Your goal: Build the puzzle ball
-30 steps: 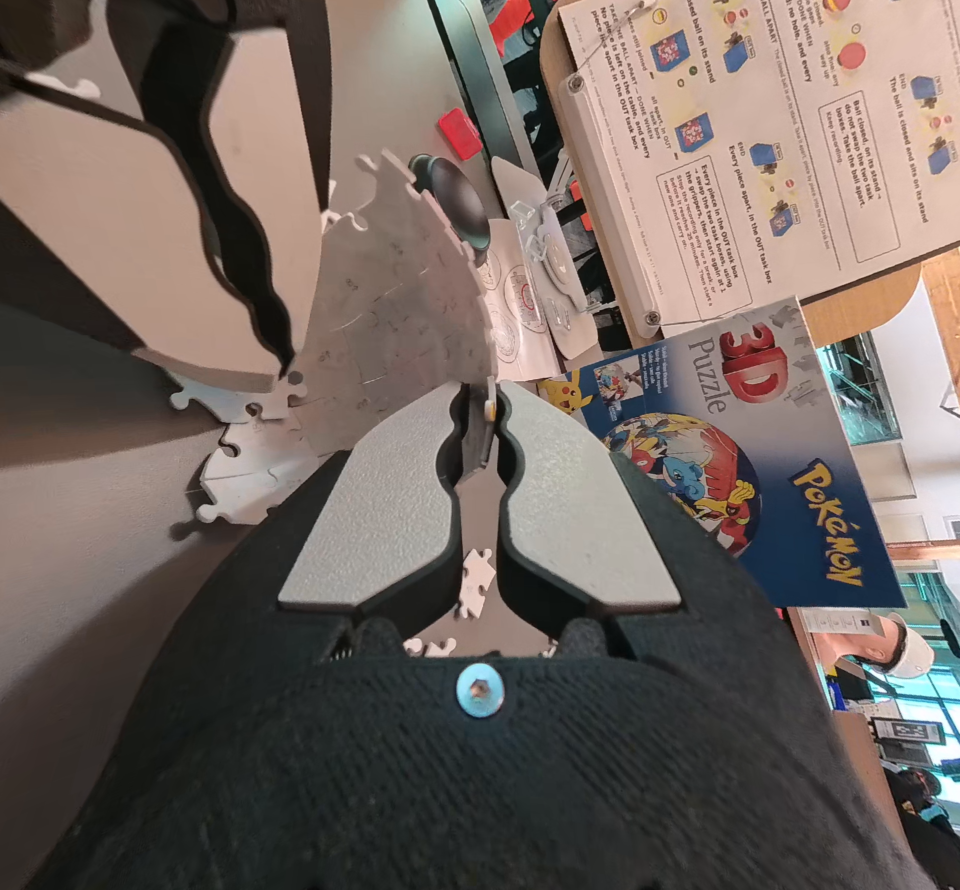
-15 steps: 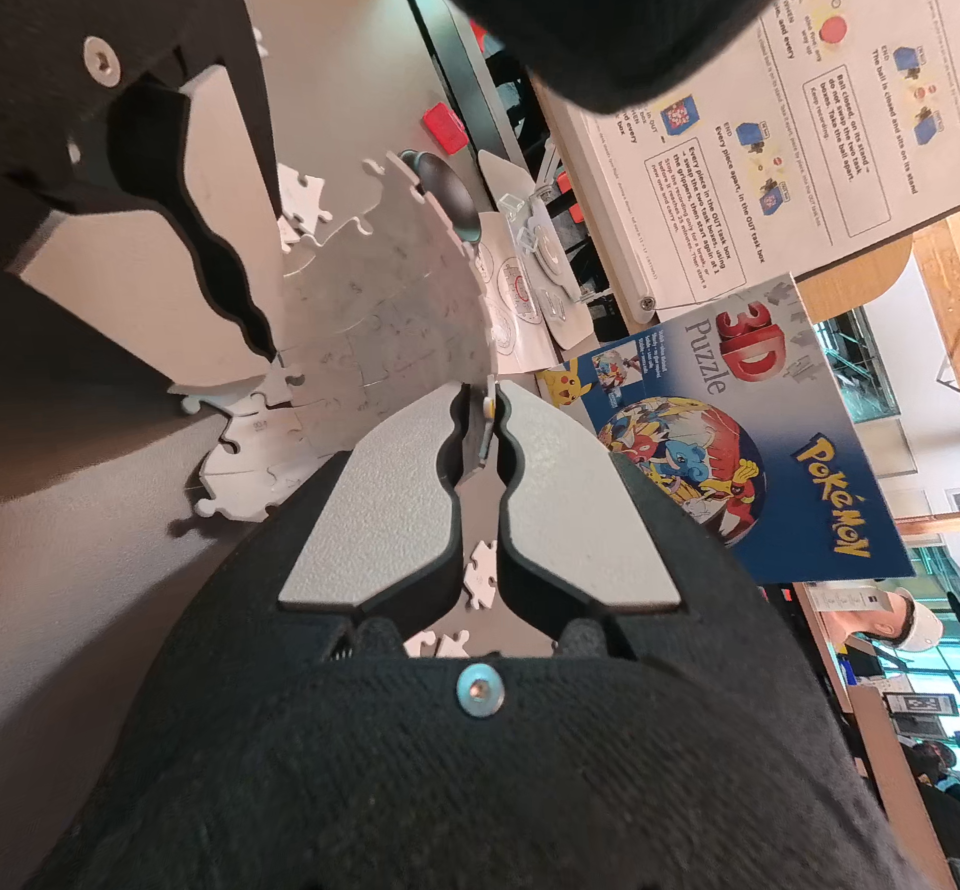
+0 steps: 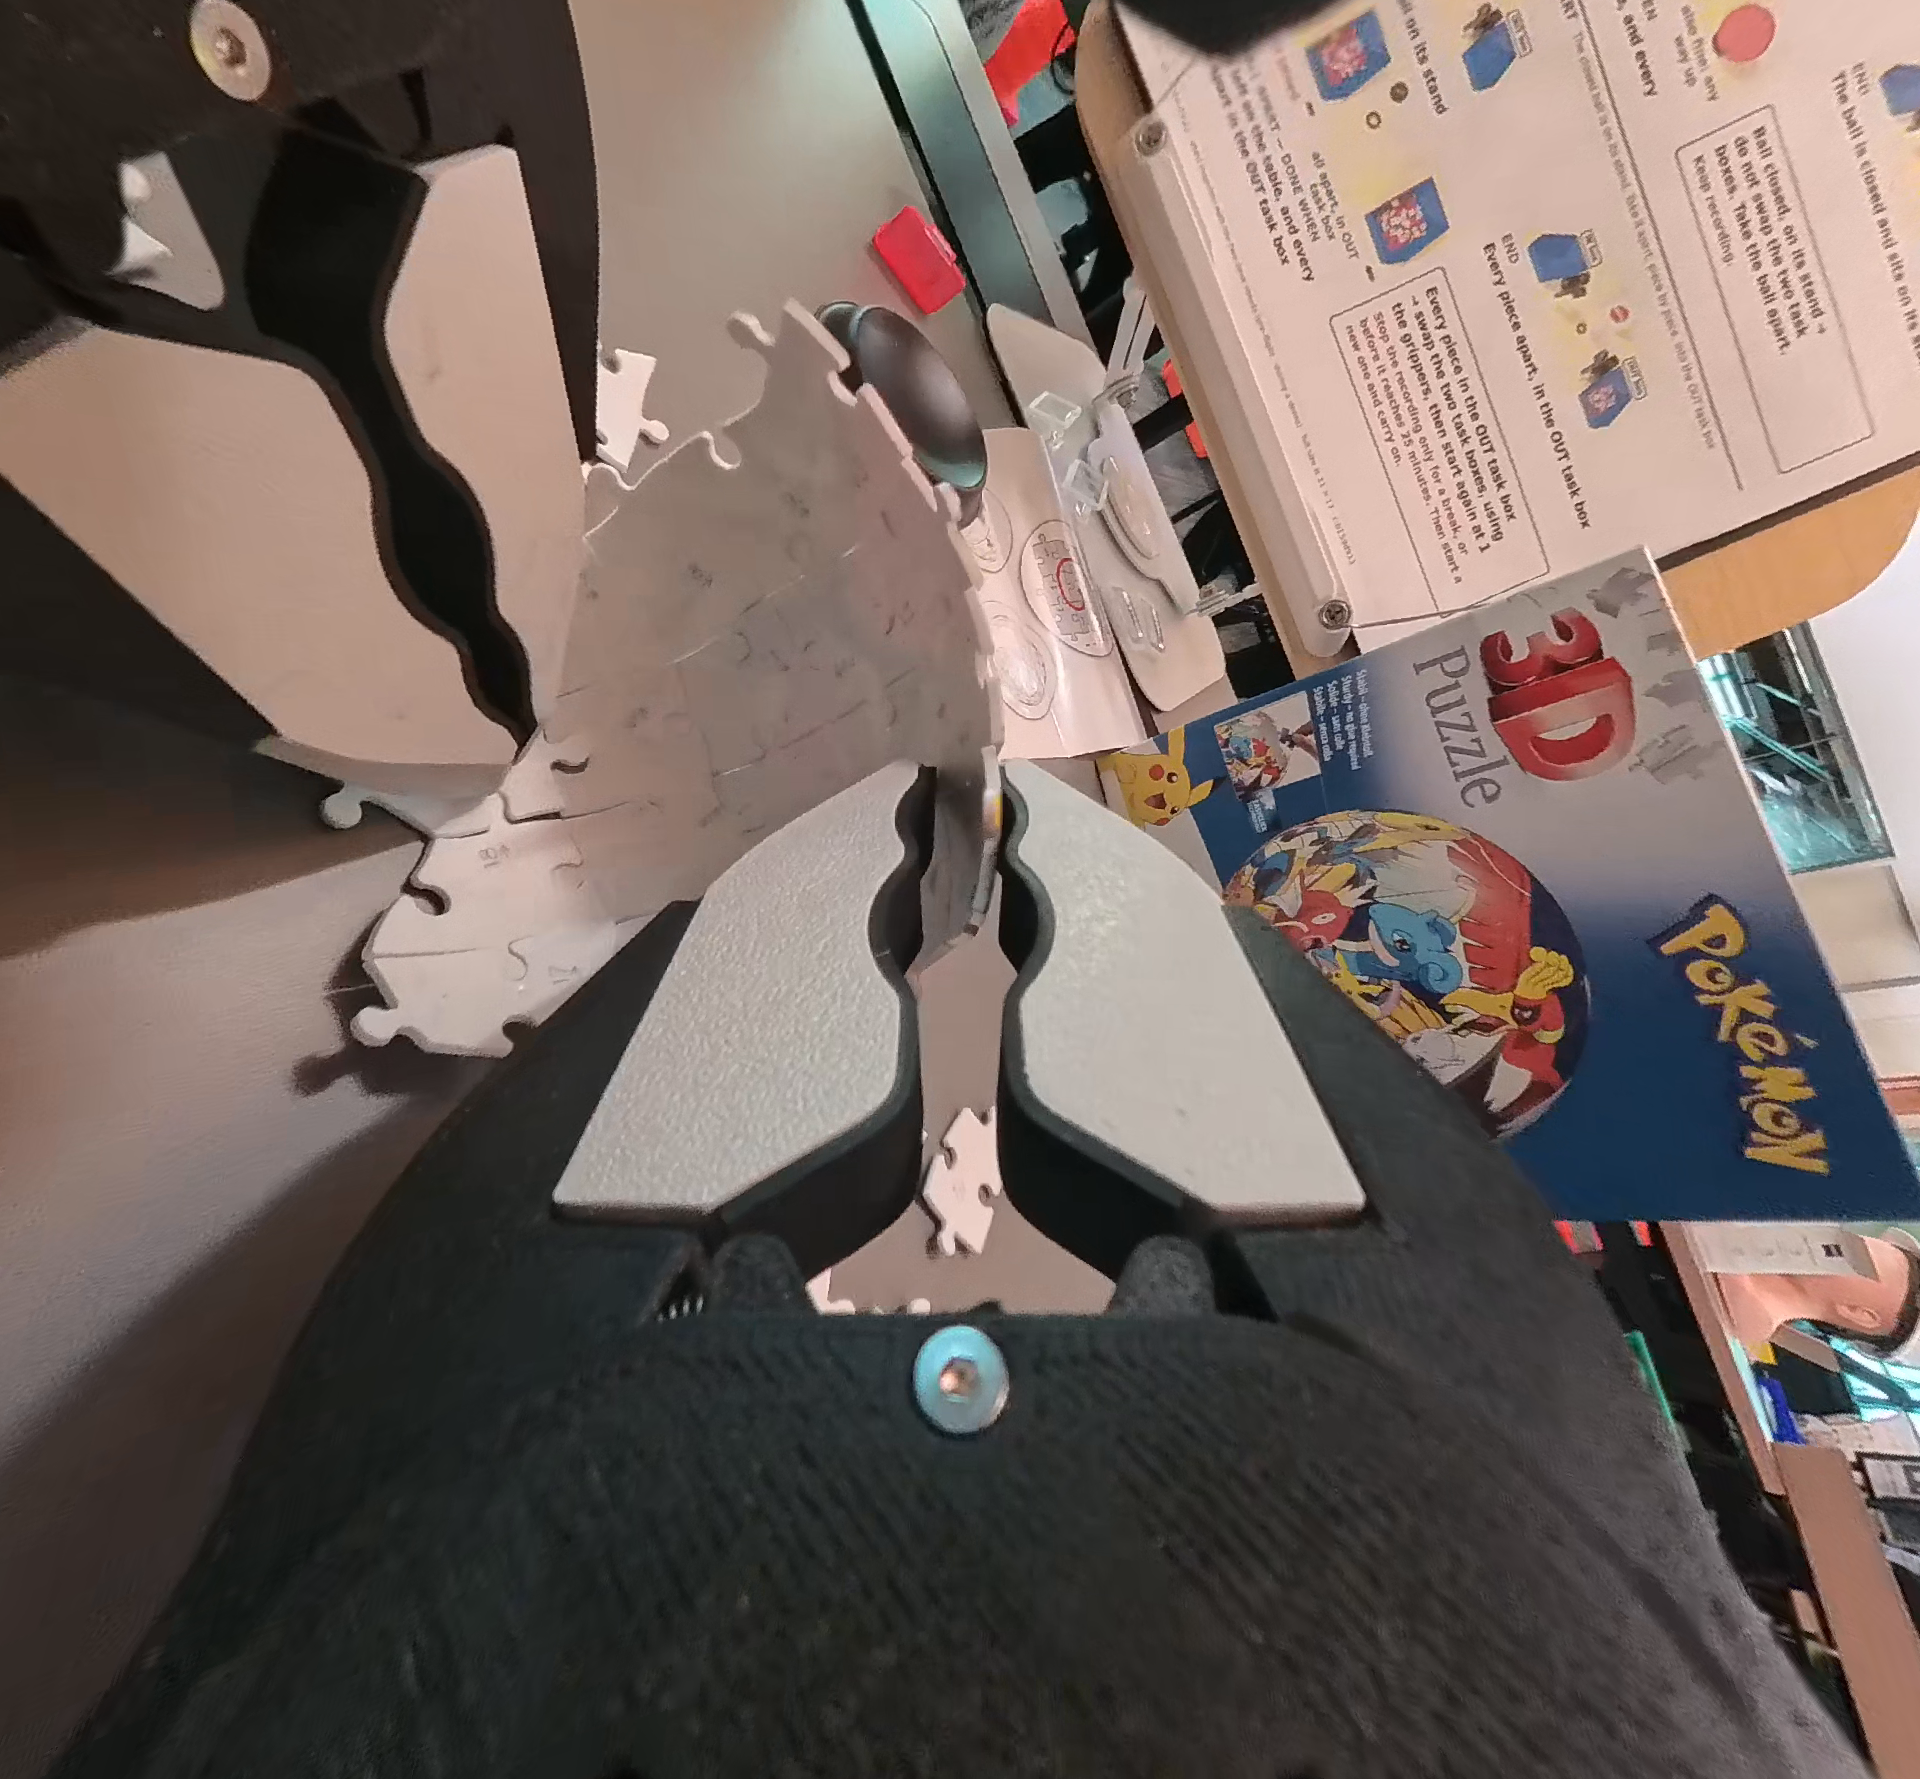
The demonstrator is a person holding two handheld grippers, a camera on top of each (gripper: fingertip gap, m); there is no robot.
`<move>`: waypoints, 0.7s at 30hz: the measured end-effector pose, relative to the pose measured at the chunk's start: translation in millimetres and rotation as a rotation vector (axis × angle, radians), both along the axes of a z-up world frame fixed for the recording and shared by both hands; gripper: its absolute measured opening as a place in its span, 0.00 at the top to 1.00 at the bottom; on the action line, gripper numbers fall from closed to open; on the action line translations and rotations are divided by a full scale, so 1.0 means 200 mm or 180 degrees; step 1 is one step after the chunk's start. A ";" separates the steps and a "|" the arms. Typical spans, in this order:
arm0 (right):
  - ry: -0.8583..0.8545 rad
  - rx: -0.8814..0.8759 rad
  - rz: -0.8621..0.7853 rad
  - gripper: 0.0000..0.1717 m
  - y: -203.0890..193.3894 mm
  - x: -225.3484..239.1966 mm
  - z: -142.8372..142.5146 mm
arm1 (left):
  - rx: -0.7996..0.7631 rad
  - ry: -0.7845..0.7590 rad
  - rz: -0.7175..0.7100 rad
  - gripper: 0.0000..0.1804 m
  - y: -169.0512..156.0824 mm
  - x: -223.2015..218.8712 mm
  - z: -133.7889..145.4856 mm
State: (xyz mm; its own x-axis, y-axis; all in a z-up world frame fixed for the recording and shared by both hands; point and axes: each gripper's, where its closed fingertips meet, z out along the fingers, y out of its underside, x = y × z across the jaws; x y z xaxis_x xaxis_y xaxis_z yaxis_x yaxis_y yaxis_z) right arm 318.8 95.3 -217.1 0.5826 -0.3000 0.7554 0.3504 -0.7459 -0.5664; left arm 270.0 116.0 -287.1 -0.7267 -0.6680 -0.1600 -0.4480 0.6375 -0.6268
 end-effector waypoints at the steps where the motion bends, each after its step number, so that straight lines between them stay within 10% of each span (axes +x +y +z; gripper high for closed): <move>1: 0.0024 0.0000 0.0003 0.94 0.00 0.01 0.00 | -0.0005 0.0008 0.0002 1.00 0.00 0.00 0.00; 21: -0.0170 -0.0138 0.0167 0.95 0.05 -0.01 0.03 | -0.0044 -0.0187 -0.0101 1.00 -0.01 0.05 0.01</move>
